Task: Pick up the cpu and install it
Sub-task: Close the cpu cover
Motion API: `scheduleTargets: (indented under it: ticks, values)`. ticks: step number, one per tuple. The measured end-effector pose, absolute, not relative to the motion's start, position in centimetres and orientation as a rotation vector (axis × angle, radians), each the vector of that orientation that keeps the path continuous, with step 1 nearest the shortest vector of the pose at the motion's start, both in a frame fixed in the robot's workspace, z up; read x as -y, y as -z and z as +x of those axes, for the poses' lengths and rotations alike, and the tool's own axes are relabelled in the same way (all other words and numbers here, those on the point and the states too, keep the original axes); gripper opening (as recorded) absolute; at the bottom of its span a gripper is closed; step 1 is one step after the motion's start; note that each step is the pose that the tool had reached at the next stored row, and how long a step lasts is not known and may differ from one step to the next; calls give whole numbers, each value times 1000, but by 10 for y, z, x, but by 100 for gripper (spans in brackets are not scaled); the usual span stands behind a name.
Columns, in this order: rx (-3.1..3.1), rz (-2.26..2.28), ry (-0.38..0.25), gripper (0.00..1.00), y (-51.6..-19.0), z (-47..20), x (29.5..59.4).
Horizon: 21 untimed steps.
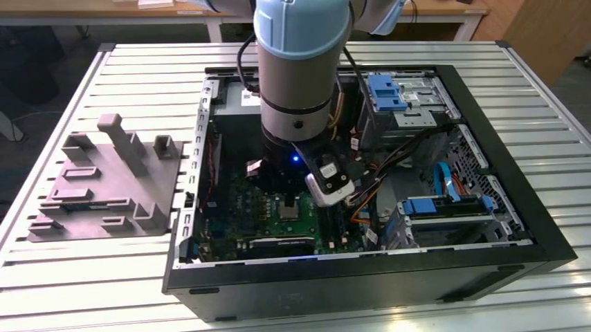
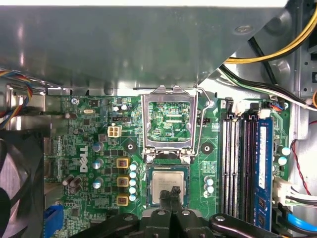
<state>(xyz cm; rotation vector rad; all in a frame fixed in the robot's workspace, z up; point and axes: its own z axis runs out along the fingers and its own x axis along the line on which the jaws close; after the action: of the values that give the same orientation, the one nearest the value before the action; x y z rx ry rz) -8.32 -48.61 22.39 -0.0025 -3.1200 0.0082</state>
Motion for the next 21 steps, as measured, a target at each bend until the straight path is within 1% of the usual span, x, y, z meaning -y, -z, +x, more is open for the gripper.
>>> scheduleTargets:
  ticks: [8,18,20,21]
  values:
    - [3120,-1,-8,11,-240,-83,486]
    - [3110,260,-11,11,-240,-83,486]
    - [3108,296,4,11,-240,-83,486]
    - [3108,305,28,11,-240,-83,486]
